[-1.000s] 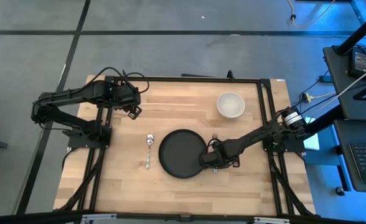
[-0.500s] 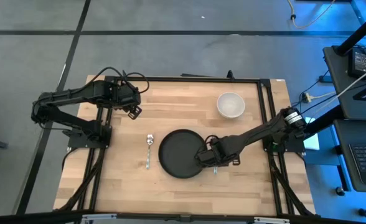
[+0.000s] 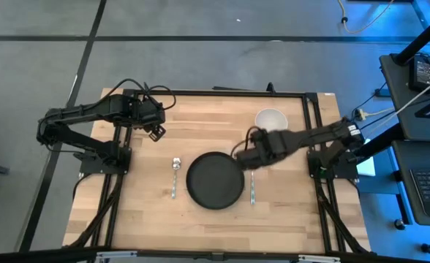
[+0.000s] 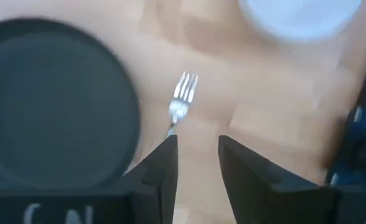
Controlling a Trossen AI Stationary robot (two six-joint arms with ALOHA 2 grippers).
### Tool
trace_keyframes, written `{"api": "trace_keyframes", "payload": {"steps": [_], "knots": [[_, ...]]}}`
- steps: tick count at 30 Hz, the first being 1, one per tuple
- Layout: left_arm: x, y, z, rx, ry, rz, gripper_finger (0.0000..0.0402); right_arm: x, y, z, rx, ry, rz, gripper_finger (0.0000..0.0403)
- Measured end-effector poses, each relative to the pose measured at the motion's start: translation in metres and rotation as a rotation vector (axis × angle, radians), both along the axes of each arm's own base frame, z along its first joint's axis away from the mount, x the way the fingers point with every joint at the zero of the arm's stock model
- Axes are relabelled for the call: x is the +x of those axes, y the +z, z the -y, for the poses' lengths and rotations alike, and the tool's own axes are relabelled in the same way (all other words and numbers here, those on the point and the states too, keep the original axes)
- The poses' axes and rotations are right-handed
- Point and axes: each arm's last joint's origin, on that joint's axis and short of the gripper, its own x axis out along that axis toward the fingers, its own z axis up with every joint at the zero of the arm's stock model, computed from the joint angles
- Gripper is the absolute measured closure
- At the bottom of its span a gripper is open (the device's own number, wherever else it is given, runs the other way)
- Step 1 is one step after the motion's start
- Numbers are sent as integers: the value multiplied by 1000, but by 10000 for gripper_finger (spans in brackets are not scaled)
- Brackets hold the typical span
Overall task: Set table place
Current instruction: Put the white bowl on top of the black plate
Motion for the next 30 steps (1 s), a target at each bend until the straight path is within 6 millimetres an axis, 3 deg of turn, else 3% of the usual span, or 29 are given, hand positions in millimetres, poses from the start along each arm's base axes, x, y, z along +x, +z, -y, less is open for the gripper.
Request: {"api": "trace_keyframes", "payload": {"steps": [5,11,18,24,30], "knots": [[0,0,1,-10,-5,-2,319,-3,9,38,-67,124,-31,285],[0,0,1,-19,-23,-7,319,-3,4,88,-60,172,-120,285],[0,-1,2,-59,-39,-5,319,-18,-23,141,108,157,-234,285],[0,-1,2,-63,-63,-16,319,-27,-50,166,170,169,-267,285],[0,-1,2,-62,-63,-14,319,-18,-67,180,167,273,-142,285]]}}
